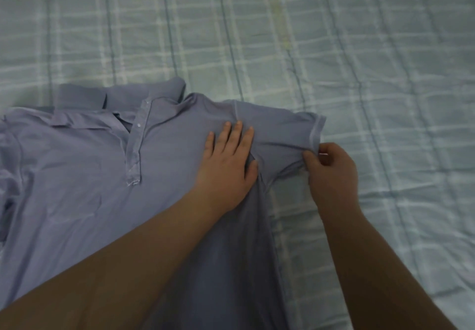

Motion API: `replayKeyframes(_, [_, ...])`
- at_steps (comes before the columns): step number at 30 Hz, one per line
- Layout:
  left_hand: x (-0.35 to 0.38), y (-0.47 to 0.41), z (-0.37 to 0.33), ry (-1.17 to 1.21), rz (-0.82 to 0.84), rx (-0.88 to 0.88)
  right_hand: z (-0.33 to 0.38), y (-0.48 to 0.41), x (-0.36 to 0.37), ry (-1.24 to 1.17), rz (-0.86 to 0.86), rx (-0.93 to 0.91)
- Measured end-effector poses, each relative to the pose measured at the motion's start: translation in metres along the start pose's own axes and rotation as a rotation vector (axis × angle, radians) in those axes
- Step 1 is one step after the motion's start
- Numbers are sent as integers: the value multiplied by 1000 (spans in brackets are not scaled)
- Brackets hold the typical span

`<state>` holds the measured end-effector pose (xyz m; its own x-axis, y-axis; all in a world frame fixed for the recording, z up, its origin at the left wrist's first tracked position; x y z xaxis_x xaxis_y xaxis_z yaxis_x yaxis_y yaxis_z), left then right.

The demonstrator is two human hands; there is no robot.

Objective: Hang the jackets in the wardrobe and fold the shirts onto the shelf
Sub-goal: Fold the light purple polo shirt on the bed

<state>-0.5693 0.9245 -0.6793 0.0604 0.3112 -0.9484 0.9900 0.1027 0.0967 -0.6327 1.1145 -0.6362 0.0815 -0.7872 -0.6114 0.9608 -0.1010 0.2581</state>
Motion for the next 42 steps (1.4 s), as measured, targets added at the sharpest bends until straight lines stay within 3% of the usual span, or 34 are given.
replayKeyframes(3, [-1,-3,-4,-13,11,-3,-18,7,-12,-136,25,100])
replayKeyframes(8, [12,-1,-5,-112,70,14,-50,15,-15,313,187,94])
replayKeyframes(12, [9,0,-4,-96,25,7,-36,7,-21,288,68,96])
replayKeyframes(15, [-12,-10,2,-7,-176,30,-13,-22,-25,265,-58,-149])
replayKeyframes(18, [-28,-39,23,71,-235,28,12,-54,-9,371,3,-458])
replayKeyframes(21, [-32,-64,42,110,-147,-68,19,-77,15,573,115,-523])
replayKeyframes(24, [-31,-77,48,144,-89,-96,20,-87,23,685,145,-459])
replayKeyframes(30, [-43,-93,50,161,-201,-151,32,-98,18,425,94,-327])
replayKeyframes(36, [-37,-110,56,99,-160,-265,22,-111,22,583,43,-315])
replayKeyframes(39, [-37,-107,47,73,-178,-226,15,-102,24,461,-69,-257])
replayKeyframes(42, [-43,-84,27,101,-279,-146,20,-70,16,247,-265,-336])
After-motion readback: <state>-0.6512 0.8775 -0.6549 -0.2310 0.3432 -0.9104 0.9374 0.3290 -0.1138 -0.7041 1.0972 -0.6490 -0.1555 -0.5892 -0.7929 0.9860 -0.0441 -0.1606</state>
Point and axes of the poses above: each hand's wrist, its own y-axis away from the middle knuckle, its own x-axis out of the palm, z = x × y, the point moved 4 cm from there along -y, towards the middle knuckle
